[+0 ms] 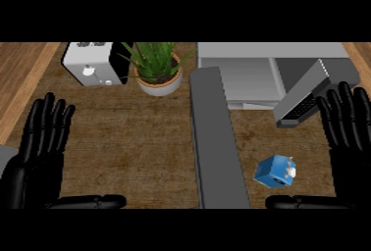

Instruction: Pick up the milk, place it into the microwave and close the microwave

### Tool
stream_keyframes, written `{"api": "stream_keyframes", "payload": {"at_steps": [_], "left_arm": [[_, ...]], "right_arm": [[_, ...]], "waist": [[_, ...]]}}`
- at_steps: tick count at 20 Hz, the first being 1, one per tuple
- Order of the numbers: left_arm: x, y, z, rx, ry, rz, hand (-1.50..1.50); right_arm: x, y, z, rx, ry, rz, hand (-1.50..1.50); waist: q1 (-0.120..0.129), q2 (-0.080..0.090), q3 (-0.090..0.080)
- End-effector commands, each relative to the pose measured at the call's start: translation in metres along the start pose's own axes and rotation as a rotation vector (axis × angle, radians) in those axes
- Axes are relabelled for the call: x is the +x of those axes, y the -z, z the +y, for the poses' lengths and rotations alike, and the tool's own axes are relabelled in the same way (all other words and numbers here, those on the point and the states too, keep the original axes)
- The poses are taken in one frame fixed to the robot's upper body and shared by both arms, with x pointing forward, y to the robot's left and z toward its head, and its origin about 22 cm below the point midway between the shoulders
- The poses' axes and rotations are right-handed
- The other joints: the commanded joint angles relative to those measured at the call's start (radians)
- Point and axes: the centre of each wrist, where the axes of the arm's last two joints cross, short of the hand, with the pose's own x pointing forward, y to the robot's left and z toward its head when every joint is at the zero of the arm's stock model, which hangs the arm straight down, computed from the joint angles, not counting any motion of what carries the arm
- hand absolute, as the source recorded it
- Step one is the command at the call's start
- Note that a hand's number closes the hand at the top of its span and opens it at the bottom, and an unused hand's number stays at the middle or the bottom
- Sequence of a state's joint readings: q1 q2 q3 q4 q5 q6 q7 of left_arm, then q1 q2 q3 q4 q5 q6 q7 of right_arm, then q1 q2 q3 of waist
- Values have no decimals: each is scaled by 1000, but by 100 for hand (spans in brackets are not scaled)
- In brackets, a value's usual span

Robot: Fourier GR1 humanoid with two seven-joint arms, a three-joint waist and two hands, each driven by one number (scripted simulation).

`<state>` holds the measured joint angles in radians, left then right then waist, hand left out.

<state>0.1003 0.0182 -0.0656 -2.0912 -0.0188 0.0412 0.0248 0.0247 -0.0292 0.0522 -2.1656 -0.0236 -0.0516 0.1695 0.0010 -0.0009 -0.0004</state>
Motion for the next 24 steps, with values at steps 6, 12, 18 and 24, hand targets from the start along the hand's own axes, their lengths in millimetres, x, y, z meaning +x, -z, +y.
{"api": "stream_keyframes", "payload": {"at_steps": [6,12,18,24], "left_arm": [[1,-37,-3,2,-1,5,-150],[-1,-44,-15,-5,-1,14,-150],[12,-49,13,0,-26,11,-150],[31,-55,-11,-8,-17,-3,-150]], "right_arm": [[-42,-14,-24,-45,-40,92,-150],[-55,-45,-29,-29,-71,145,-150],[-101,-66,-40,-73,-105,176,-150],[-124,-93,-55,-91,-136,205,-150]], "waist": [[3,0,1],[-3,-1,0],[1,0,0],[-1,0,1]]}}
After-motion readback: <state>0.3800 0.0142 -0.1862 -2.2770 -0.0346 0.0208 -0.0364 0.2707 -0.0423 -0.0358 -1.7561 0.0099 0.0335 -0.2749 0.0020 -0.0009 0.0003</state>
